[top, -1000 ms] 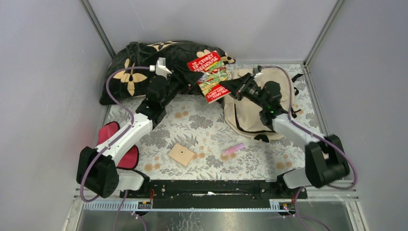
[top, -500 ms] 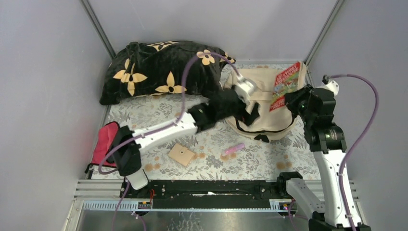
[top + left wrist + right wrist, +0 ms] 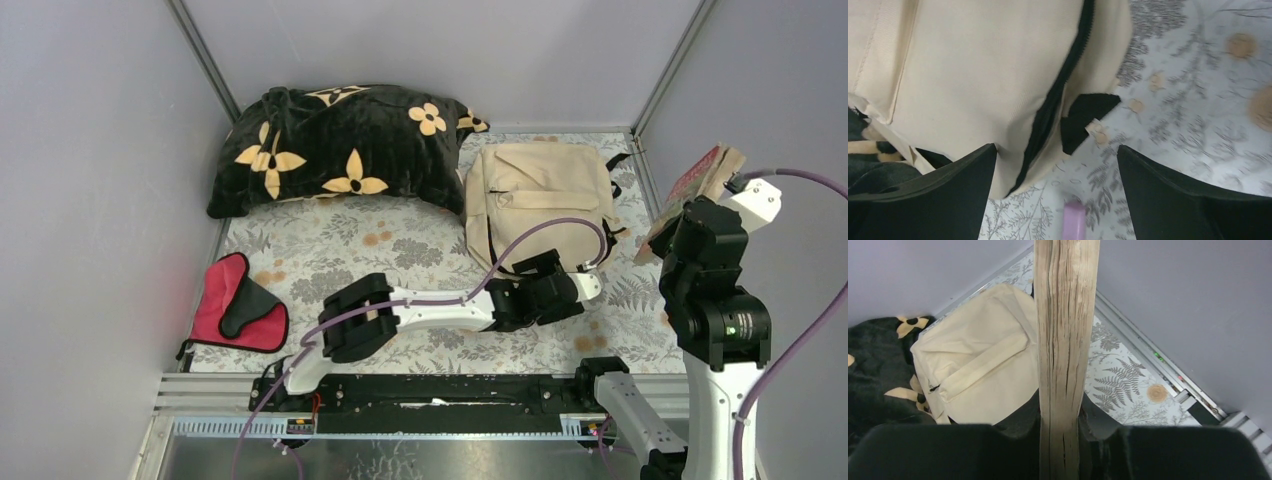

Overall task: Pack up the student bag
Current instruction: Place the book in the student bag.

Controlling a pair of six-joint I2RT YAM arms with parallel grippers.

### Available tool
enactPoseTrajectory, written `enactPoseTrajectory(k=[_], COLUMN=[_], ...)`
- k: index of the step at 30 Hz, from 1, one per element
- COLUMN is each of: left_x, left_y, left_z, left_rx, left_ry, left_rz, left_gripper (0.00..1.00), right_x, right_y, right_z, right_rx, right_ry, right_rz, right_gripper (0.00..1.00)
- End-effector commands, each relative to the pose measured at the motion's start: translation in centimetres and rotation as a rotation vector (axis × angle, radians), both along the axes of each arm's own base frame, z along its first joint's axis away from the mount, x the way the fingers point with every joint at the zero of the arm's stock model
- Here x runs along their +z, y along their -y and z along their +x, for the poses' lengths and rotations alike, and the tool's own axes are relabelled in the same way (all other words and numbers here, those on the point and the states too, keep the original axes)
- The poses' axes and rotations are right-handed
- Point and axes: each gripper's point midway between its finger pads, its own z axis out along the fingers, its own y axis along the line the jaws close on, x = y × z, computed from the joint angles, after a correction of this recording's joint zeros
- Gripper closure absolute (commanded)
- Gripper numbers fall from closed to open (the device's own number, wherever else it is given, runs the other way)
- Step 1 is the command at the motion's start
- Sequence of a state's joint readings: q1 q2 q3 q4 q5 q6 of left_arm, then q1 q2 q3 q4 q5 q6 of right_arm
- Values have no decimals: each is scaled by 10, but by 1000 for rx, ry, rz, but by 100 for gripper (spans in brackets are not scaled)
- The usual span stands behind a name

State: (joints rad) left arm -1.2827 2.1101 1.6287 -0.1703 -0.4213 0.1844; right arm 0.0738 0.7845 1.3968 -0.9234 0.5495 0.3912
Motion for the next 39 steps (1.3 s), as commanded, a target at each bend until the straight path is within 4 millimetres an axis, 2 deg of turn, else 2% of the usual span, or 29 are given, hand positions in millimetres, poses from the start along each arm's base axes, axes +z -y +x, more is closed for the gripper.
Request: enactPoseTrajectory(k=[1,4,5,8,10,12,13,15,18,23,25,28,32,34,39], left_x=[20,23,27,46,69,96,112,133,150,162,166,173,186,190,196], left_y=[1,2,0,-11,-17,-19,-19,-16,-10,-8,-8,-10,-8,-7,-5], left_z=[44,64,72,98,113,123,127,135,146,164,167,171,171,170,166], left_rx=[150,194,220,287,325,316,303,273,243,265,255,238,206,194,171], left_ry=[164,183,188,201,204,165,136,71,-9,-101,-152,-218,-249,-267,-296], left_rz=[0,-44,-54,-82,-138,-207,-251,-314,-368,-462,-510,-580,-639,-658,-692], left_gripper=[4,13,20,49,73,93,100,100,100,100,100,100,100,100,100], right_x=[27,27,27,18,6,-12,-21,-38,-51,-50,-52,-60,-82,-93,-122], right_y=[15,12,13,11,5,-4,-11,-24,-45,-79,-97,-135,-179,-189,-189], right_z=[-19,-22,-23,-23,-20,-14,-12,-10,-10,-19,-22,-28,-34,-33,-20], right_rx=[-63,-56,-59,-54,-29,9,32,70,140,289,398,589,743,777,721], right_ry=[67,91,91,65,27,-17,-38,-70,-62,-19,-24,-68,-101,-91,-178], right_rz=[-54,-28,-27,-22,0,43,71,140,244,373,400,506,754,828,864], right_gripper=[100,100,100,100,100,100,100,100,100,100,100,100,100,100,100])
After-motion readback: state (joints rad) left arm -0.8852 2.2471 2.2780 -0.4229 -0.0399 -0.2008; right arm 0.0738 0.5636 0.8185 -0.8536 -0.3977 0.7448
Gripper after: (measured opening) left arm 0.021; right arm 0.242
